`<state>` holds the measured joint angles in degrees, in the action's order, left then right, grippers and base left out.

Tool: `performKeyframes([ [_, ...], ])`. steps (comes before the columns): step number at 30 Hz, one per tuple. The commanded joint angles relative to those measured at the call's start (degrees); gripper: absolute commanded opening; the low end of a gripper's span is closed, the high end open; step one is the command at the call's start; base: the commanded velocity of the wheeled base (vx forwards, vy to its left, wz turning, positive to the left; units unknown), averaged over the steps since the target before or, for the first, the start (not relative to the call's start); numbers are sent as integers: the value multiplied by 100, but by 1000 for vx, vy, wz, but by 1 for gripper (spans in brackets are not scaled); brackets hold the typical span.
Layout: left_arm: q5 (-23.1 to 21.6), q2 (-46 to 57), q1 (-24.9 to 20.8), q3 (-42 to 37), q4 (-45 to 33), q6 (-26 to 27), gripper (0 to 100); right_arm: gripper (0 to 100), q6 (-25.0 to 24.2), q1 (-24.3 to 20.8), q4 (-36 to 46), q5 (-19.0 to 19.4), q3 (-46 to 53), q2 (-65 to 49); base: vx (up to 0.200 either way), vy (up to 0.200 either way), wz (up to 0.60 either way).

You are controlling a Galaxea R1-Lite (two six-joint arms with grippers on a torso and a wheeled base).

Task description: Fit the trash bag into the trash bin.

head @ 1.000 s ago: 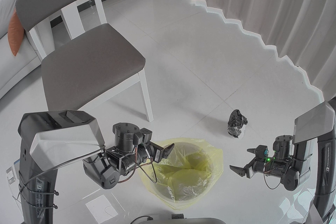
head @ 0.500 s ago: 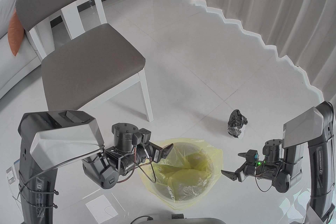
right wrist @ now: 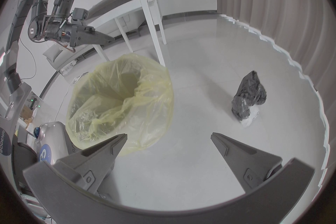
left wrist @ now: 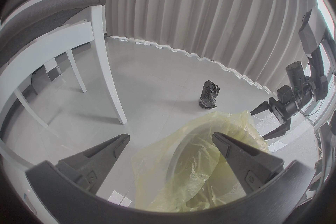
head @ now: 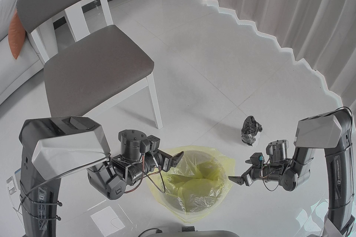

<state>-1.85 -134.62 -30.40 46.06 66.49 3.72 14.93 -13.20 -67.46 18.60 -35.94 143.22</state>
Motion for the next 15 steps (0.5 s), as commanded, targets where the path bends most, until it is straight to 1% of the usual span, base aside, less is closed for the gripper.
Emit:
performKeyframes([
  [1,1,6,8,9,5,-3,100,100,10,2,515,3,-766,101,0,0,0],
  [7,1,-3,8,26,5,-11,100,100,10,11,1112,3,-1311,180,0,0,0],
  [8,1,-3,8,26,5,-11,100,100,10,11,1112,3,-1311,180,0,0,0],
  [9,1,-3,-1,26,5,-11,100,100,18,11,1552,12,-1592,163,0,0,0],
  [11,1,-3,-1,26,5,-11,100,100,27,11,1701,3,-1688,163,0,0,0],
  [12,1,-3,-1,35,5,-11,100,100,36,11,2000,3,-1855,163,0,0,0],
  [15,1,-3,-1,44,5,-11,100,100,36,28,2343,12,-2058,154,0,0,0],
])
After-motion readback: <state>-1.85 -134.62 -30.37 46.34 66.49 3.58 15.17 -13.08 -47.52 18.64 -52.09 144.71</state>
